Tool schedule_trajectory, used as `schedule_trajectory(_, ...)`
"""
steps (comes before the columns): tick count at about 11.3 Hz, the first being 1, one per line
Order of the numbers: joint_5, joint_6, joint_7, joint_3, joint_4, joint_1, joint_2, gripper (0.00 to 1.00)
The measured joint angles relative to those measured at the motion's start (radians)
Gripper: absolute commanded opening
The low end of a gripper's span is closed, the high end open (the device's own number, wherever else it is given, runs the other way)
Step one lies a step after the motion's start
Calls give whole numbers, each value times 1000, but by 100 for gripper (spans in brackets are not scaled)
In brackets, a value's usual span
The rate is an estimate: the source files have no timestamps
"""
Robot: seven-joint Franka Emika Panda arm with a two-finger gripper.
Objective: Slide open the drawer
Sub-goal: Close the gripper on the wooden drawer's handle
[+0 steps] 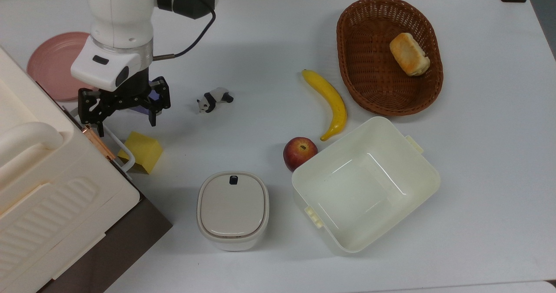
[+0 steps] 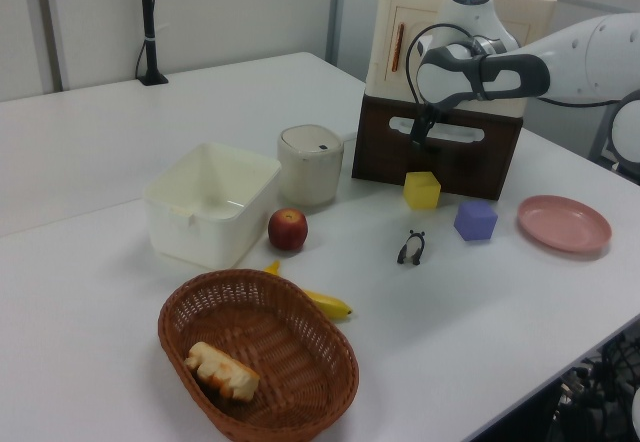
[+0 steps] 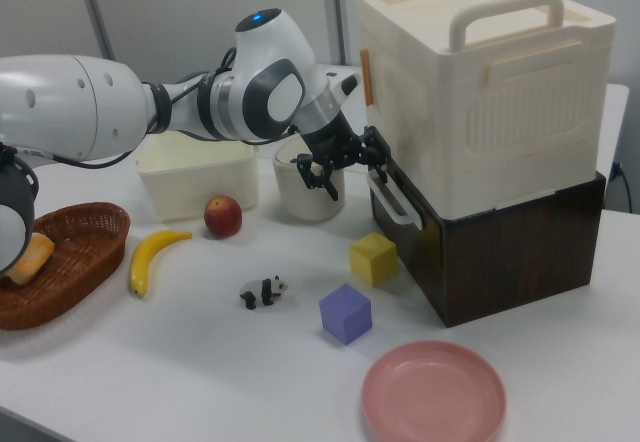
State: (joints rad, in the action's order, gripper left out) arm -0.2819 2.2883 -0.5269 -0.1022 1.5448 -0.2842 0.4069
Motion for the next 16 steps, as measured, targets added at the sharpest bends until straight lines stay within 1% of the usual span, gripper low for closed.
schedule_trajectory(5, -4, 1, 0, -1, 0, 0, 11, 100)
schedule_trajectory(8, -48, 1, -8, -5, 0, 2, 34, 100)
schedule_trajectory(9, -51, 1, -28, -5, 0, 2, 42, 100)
schedule_trajectory(11, -51, 2, -67, -5, 0, 2, 48, 100)
schedule_trajectory(16, -51, 2, -74, -5, -8, 1, 50, 100)
